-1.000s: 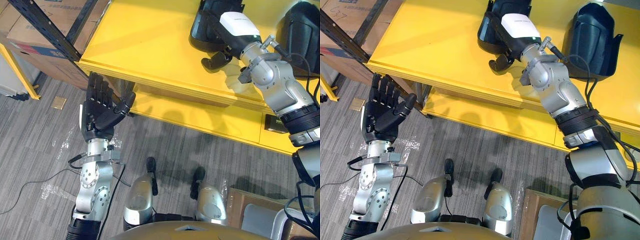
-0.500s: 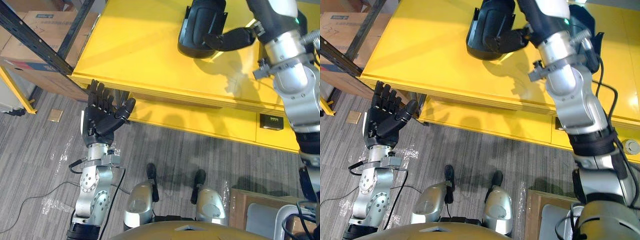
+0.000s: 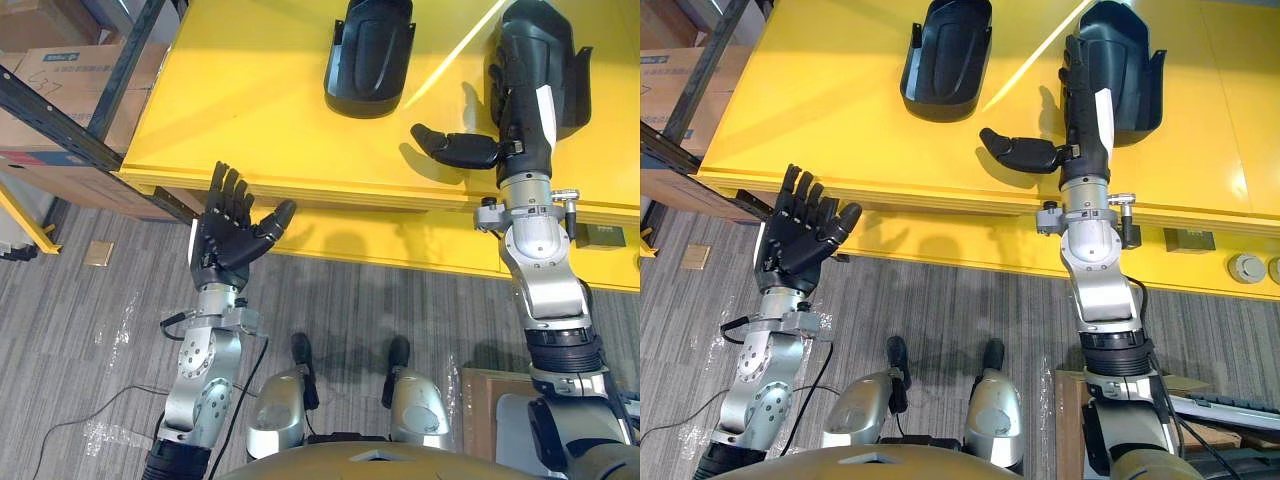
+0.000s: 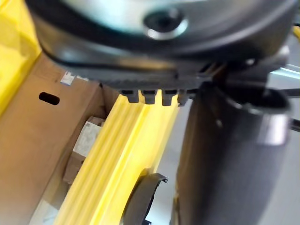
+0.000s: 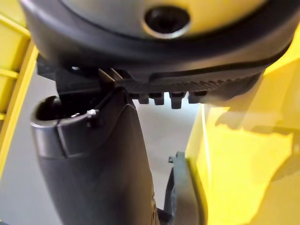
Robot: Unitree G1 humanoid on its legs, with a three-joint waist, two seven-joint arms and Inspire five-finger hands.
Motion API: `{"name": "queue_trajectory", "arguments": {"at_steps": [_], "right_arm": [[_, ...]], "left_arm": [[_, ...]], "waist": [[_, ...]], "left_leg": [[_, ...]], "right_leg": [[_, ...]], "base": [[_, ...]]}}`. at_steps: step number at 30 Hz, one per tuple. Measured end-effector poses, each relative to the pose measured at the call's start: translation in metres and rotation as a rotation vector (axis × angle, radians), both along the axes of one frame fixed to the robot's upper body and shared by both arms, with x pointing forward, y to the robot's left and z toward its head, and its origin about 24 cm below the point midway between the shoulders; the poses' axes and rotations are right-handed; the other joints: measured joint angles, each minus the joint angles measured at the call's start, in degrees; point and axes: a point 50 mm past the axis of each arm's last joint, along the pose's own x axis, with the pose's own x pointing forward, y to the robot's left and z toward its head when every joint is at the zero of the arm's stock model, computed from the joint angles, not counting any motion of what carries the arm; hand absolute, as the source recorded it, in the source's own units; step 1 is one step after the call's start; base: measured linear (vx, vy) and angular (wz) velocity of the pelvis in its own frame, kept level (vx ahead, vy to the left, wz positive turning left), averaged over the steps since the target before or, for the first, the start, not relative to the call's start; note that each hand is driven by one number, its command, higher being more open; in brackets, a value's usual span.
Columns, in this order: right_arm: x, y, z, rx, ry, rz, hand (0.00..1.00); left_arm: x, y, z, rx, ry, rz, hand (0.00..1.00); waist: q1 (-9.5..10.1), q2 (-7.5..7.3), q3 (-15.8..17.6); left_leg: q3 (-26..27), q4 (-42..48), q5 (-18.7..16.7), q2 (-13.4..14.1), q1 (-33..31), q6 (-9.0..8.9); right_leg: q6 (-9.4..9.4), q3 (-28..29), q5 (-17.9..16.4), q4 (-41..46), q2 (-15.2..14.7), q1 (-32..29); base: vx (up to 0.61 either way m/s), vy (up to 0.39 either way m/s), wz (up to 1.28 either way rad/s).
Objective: Walk over and take three plastic housings, then place them on the shelf
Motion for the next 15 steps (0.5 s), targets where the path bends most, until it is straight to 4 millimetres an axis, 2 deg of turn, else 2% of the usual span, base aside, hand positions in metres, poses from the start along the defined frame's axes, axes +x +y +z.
{"name": "queue_trajectory", "arguments": {"at_steps": [8, 15], "right_arm": [[-0.003, 0.009, -0.018, 0.028, 0.038, 0.023, 1.00], [-0.007, 0.005, -0.032, 0.067, 0.072, -0.051, 1.00]], "left_arm": [[0.004, -0.002, 0.004, 0.010, -0.010, -0.005, 1.00], [0.003, -0.002, 0.004, 0.039, -0.006, 0.000, 1.00]], "waist": [[0.05, 0.00, 0.00], [-0.13, 0.00, 0.00]], "left_leg": [[-0.09, 0.00, -0.08, -0.09, -0.23, 0.13], [-0.07, 0.22, -0.18, -0.07, -0.21, 0.19]], "right_leg": [[0.01, 0.01, 0.19, -0.32, 0.02, 0.00], [0.01, 0.10, 0.19, -0.24, 0.01, 0.02]], "base": [[0.00, 0.000, 0.00], [0.00, 0.000, 0.00]]}}
